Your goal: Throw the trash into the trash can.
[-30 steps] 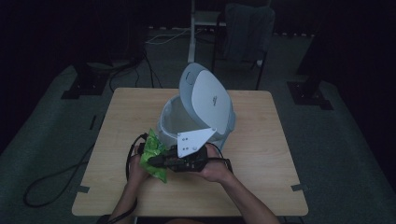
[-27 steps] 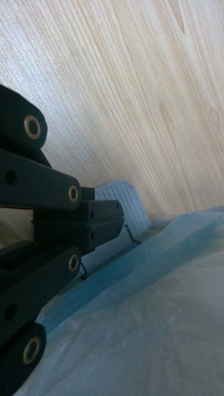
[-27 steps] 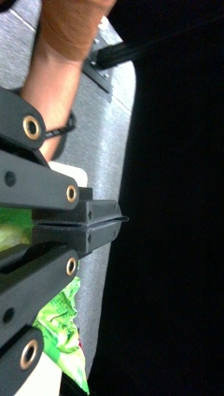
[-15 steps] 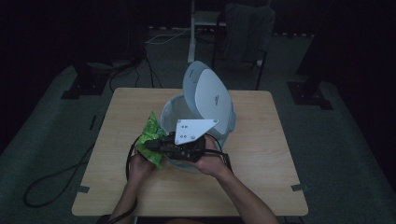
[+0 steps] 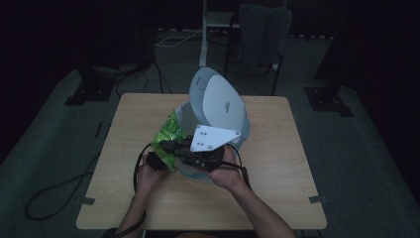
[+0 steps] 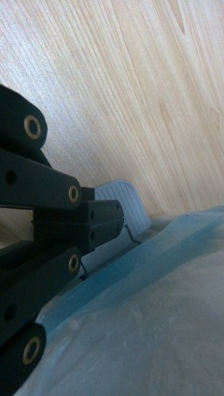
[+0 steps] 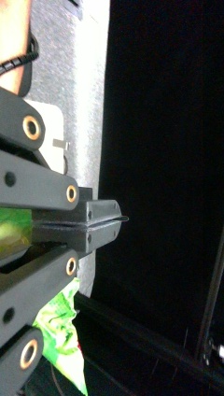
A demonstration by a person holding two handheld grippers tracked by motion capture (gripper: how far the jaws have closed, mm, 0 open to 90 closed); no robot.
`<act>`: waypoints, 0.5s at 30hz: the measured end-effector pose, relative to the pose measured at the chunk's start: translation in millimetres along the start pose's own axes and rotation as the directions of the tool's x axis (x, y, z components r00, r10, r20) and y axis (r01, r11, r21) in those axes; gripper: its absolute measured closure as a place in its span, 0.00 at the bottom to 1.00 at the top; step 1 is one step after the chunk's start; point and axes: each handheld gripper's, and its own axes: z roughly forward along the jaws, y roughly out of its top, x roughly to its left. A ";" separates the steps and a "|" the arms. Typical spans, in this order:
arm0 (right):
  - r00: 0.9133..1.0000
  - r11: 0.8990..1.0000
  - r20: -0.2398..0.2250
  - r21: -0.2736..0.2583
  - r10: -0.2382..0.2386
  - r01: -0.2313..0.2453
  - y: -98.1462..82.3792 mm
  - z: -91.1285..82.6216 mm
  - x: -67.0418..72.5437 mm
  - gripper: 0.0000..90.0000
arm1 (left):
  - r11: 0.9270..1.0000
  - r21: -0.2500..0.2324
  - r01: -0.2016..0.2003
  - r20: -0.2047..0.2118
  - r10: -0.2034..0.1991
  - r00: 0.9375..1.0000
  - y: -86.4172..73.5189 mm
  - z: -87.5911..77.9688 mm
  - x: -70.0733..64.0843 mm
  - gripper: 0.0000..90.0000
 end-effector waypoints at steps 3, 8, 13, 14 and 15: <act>1.000 1.000 0.030 -0.003 0.005 -0.005 0.3 -4.1 -2.3 0.99 | 1.000 -0.001 0.001 -0.001 -0.001 1.000 0.0 0.0 -0.1 1.00; 0.997 1.000 0.080 -0.004 0.007 -0.007 -1.1 -8.9 -3.9 0.99 | 1.000 -0.003 0.003 -0.001 -0.003 1.000 -0.1 0.1 0.0 1.00; 0.990 1.000 0.137 -0.013 0.016 -0.014 -1.2 -11.8 -5.7 0.98 | 1.000 -0.005 0.005 0.000 -0.005 1.000 -0.2 0.2 0.1 1.00; 0.987 1.000 0.161 -0.014 0.016 -0.014 -1.4 -13.0 -7.1 0.98 | 1.000 -0.005 0.005 0.000 -0.005 1.000 -0.2 0.2 0.1 1.00; 0.985 1.000 0.171 -0.011 0.015 -0.013 -1.5 -13.5 -7.6 0.98 | 1.000 -0.005 0.006 0.001 -0.006 1.000 -0.3 0.1 0.2 1.00</act>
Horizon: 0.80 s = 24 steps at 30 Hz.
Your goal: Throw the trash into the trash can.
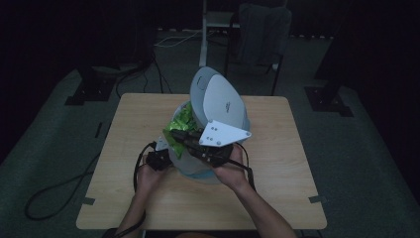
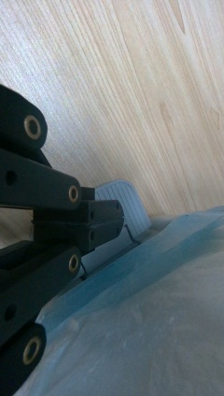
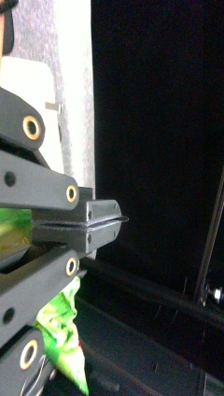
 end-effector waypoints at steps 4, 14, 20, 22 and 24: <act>0.998 0.999 0.057 0.015 -0.033 0.032 -0.3 -0.2 1.4 0.98 | 1.000 0.000 0.000 0.000 0.000 1.000 0.0 0.0 0.0 1.00; 0.992 0.999 0.118 0.028 -0.039 0.036 -1.0 0.4 1.1 0.98 | 1.000 0.000 0.000 0.000 0.000 1.000 0.0 -0.1 0.0 1.00; 0.989 0.998 0.141 0.036 -0.050 0.045 -1.0 1.1 2.7 0.96 | 1.000 -0.001 0.001 0.000 -0.001 1.000 -0.2 -0.1 0.0 1.00; 0.987 0.997 0.145 0.047 -0.068 0.061 -1.0 2.1 4.1 0.89 | 1.000 0.000 0.001 0.000 -0.001 1.000 -0.1 0.0 -0.1 1.00; 0.984 0.996 0.156 0.050 -0.082 0.075 -1.1 2.4 6.3 0.83 | 1.000 -0.001 0.002 0.000 -0.002 1.000 -0.2 0.0 -0.2 1.00</act>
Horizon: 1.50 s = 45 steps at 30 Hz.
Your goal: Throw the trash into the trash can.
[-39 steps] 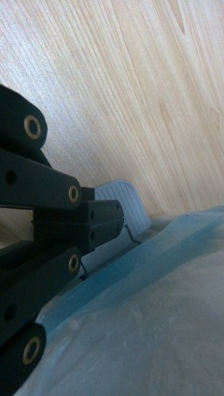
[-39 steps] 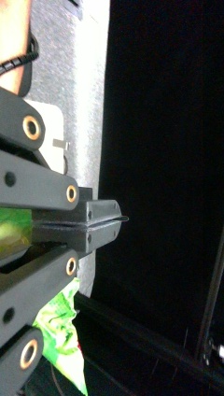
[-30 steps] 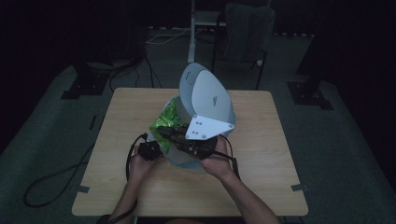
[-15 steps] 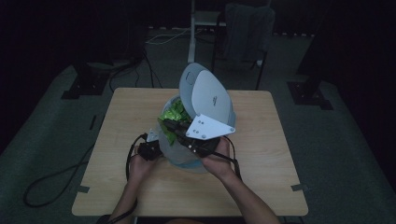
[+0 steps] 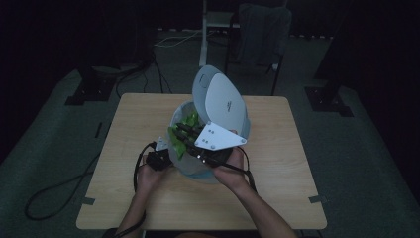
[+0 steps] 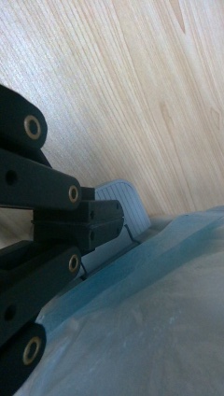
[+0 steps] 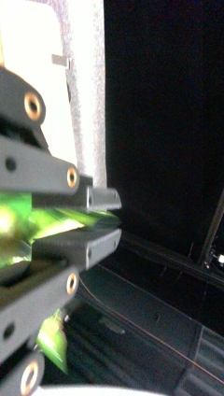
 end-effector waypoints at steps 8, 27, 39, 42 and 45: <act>0.997 0.999 0.066 0.028 -0.030 0.028 -0.6 1.3 3.0 0.84 | 1.000 0.000 0.000 0.000 0.000 1.000 0.0 0.1 -0.1 1.00; 0.958 0.988 0.247 0.091 -0.146 0.127 -2.1 0.4 10.4 0.87 | 1.000 0.002 -0.002 0.002 0.002 1.000 0.0 0.1 -0.1 1.00; 0.950 0.986 0.276 0.112 -0.149 0.122 -1.8 1.2 8.5 0.82 | 1.000 0.004 -0.003 0.005 0.003 1.000 0.2 0.3 -0.8 1.00; 0.950 0.987 0.279 0.113 -0.139 0.111 -1.8 1.1 7.9 0.79 | 1.000 0.003 -0.003 0.007 0.003 1.000 0.2 0.5 -0.9 1.00; 0.951 0.987 0.276 0.113 -0.139 0.111 -2.2 1.3 7.4 0.77 | 1.000 0.002 -0.003 0.008 0.003 1.000 0.2 0.6 -0.9 1.00</act>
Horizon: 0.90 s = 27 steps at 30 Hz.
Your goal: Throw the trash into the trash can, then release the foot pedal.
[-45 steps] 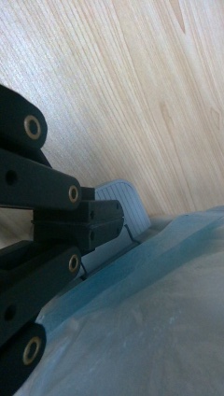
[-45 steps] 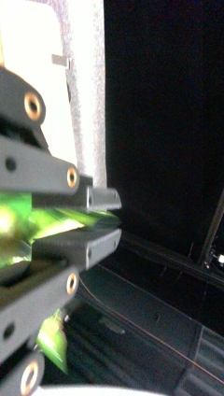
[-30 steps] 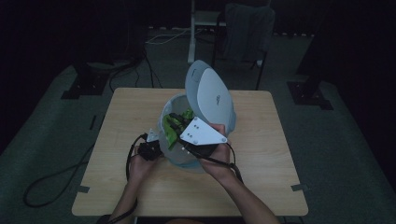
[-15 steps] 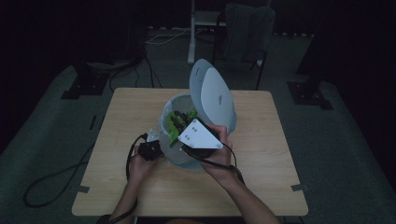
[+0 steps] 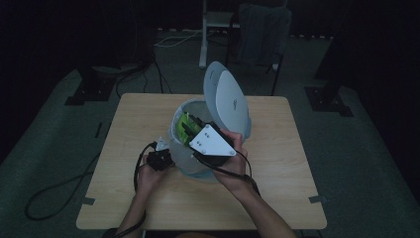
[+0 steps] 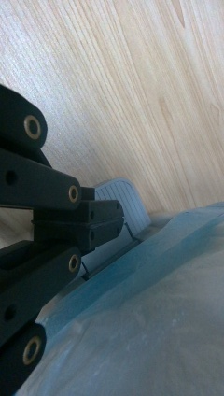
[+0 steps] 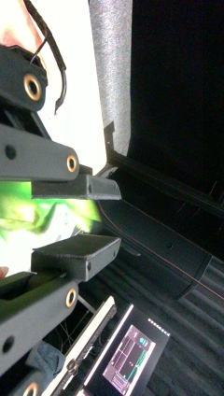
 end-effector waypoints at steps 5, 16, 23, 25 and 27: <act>1.000 1.000 -0.013 -0.003 0.001 -0.001 -0.1 0.0 0.8 0.76 | 1.000 0.000 0.001 0.000 -0.001 1.000 0.0 0.0 0.0 1.00; 0.995 1.000 -0.094 -0.018 0.023 -0.025 -1.1 0.4 1.2 0.74 | 1.000 -0.002 0.001 0.006 -0.001 1.000 -0.2 0.0 0.7 1.00; 0.991 0.999 -0.131 -0.027 0.033 -0.037 -1.7 -1.2 2.9 0.73 | 1.000 -0.003 0.003 0.007 -0.003 1.000 -0.3 0.0 0.7 1.00; 0.988 0.999 -0.149 -0.034 0.038 -0.043 -2.1 -3.2 3.8 0.73 | 1.000 -0.002 0.002 0.007 -0.002 1.000 -0.2 0.0 0.7 1.00; 0.986 0.998 -0.162 -0.038 0.044 -0.051 -2.5 -5.1 3.6 0.73 | 1.000 -0.003 0.003 0.006 -0.003 1.000 -0.3 0.0 0.7 1.00</act>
